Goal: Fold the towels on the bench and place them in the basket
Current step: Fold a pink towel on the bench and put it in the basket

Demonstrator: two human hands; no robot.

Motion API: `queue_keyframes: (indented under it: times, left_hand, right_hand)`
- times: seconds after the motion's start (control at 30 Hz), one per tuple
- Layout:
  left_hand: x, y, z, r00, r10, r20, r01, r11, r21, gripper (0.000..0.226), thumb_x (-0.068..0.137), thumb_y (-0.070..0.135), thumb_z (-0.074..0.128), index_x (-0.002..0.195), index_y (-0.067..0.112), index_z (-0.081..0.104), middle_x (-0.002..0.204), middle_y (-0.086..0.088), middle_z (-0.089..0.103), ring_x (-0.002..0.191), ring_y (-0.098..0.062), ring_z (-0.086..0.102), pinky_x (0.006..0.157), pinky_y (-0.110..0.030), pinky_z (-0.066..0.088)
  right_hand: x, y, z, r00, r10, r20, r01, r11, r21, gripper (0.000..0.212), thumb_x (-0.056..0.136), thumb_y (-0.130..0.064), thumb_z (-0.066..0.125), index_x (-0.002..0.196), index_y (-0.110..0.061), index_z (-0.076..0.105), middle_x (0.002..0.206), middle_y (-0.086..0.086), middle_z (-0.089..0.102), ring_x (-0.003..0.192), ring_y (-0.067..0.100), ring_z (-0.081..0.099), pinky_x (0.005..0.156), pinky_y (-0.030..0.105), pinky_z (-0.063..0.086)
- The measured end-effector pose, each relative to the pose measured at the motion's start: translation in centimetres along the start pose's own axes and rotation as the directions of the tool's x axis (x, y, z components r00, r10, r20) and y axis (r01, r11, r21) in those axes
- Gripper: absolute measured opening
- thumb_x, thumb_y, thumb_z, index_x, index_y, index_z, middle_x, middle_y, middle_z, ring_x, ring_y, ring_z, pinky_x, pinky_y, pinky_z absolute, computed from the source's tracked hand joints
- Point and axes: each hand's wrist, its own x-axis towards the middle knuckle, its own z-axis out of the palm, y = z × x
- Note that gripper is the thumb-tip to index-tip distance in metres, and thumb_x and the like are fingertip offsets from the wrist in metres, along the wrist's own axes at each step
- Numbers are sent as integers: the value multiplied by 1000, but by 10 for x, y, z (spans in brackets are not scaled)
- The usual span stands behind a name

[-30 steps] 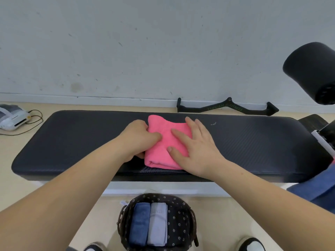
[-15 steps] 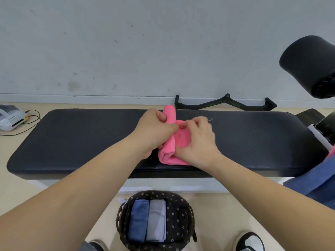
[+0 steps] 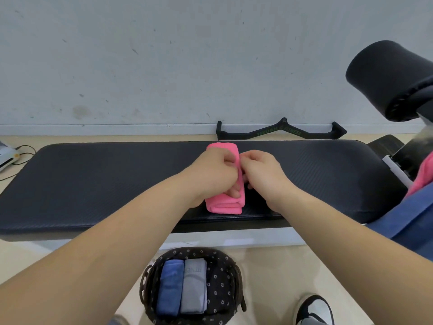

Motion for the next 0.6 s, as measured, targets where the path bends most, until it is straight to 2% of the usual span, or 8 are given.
queue_keyframes:
  times: [0.07,0.13,0.2,0.27,0.37,0.47,0.5,0.6]
  left_hand:
    - [-4,-1,-7,999,8,41,-5,997,-75,26,104,6,50,121,16,68,82,-14,76,63,-19,71,76,-34,64]
    - [-4,-7,-17,998,-13,-62,3,989,-150,23,99,4,58,118,14,66,72,-12,72,57,-20,66,61,-30,61]
    - [0,-18,-26,973,8,-232,-22,998,-59,26,92,8,69,117,13,64,77,-6,70,59,-18,64,52,-28,55]
    - [-1,-25,-32,958,22,-288,9,994,107,35,84,27,82,110,18,60,91,-1,68,76,-16,66,64,-33,57]
    - [-10,-26,-28,978,-113,-175,112,994,-14,32,82,35,85,97,18,63,97,-2,72,86,-16,71,75,-35,62]
    - [-20,-27,-28,984,-176,-29,168,970,-176,36,78,27,88,107,13,72,99,-6,79,91,-23,77,83,-42,64]
    - [-26,-29,-29,983,-181,12,180,961,-211,36,79,25,87,110,12,73,99,-6,80,92,-24,78,87,-44,63]
    - [-52,-39,-34,982,-181,47,188,951,-247,29,85,24,77,113,17,74,100,-4,81,96,-24,78,93,-46,61]
  right_hand:
    - [1,0,-1,1000,-2,0,2,999,-54,36,100,-35,55,87,-5,69,74,8,66,70,19,59,66,35,46]
    - [-2,-1,0,999,-23,36,26,995,-100,29,100,-34,60,89,-10,73,73,9,73,63,14,64,65,29,50]
    - [-3,-1,2,998,-33,45,38,990,-132,18,99,-29,64,92,-16,73,71,4,73,58,8,66,65,25,50]
    - [-2,-1,4,998,-36,42,42,988,-150,13,99,-27,65,91,-18,71,74,1,73,65,8,68,66,24,49]
    - [-8,-7,4,997,-46,62,55,988,-147,14,98,-20,65,86,-24,70,84,0,74,81,11,70,72,23,55]
    - [-26,-8,7,983,-42,177,62,992,-112,16,96,-9,62,88,-12,76,95,20,76,85,23,73,87,44,61]
    - [-34,-7,9,975,-56,217,78,992,-96,16,96,-7,61,91,-10,76,97,23,75,82,23,71,87,47,61]
    - [-65,-12,7,955,-86,283,106,993,-58,9,98,-16,66,98,-9,71,85,15,78,71,20,72,56,25,56]
